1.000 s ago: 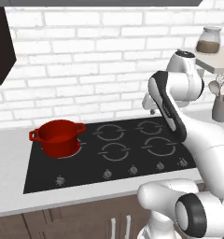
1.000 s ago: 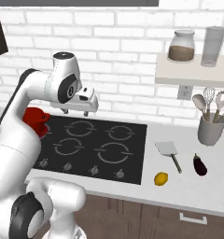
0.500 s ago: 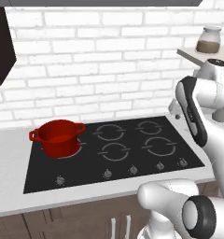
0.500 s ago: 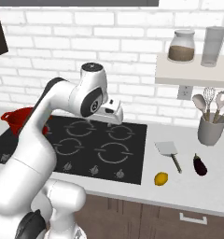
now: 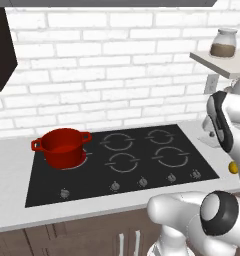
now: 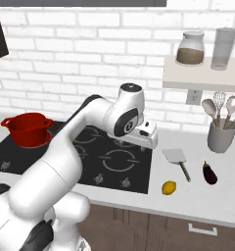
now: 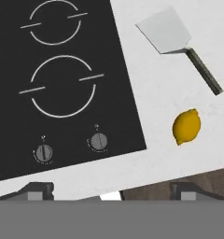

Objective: Put the lemon and eggplant in the pot. Retrieve the spatula and lightly stir the vegetables in the pot.

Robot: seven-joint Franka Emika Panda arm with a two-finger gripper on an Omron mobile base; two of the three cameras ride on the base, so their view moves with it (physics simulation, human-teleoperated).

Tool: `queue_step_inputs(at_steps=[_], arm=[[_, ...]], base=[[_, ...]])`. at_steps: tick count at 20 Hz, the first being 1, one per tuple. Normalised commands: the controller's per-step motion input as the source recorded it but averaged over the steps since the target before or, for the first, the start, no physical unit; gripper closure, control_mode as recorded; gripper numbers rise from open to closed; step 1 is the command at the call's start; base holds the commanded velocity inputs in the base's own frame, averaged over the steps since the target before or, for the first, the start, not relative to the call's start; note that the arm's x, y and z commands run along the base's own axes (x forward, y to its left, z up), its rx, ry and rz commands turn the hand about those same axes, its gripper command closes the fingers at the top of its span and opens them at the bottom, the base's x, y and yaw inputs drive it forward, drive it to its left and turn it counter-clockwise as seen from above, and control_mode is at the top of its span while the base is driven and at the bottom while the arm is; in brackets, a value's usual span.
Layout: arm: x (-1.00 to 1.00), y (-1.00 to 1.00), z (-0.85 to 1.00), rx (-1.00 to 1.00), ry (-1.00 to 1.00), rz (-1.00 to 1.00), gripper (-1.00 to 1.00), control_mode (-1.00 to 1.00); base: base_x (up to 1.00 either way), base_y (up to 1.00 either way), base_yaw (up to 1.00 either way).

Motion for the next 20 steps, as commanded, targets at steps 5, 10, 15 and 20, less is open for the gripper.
queue_step_inputs(at_steps=[5, 10, 15, 20], arm=[[0.00, -0.66, -0.69, 0.00, 0.14, -0.12, -1.00, -1.00], [0.00, -0.58, -0.66, 0.00, 0.13, -0.11, -1.00, -1.00], [0.00, -0.52, -0.55, -0.01, 0.11, -0.09, -1.00, -1.00], [0.08, -0.43, -0.43, 0.00, 0.08, -0.04, -1.00, -1.00]], base=[[0.00, 0.00, 0.00], [0.00, 0.00, 0.00], [0.00, 0.00, 0.00], [0.00, 0.00, 0.00]])
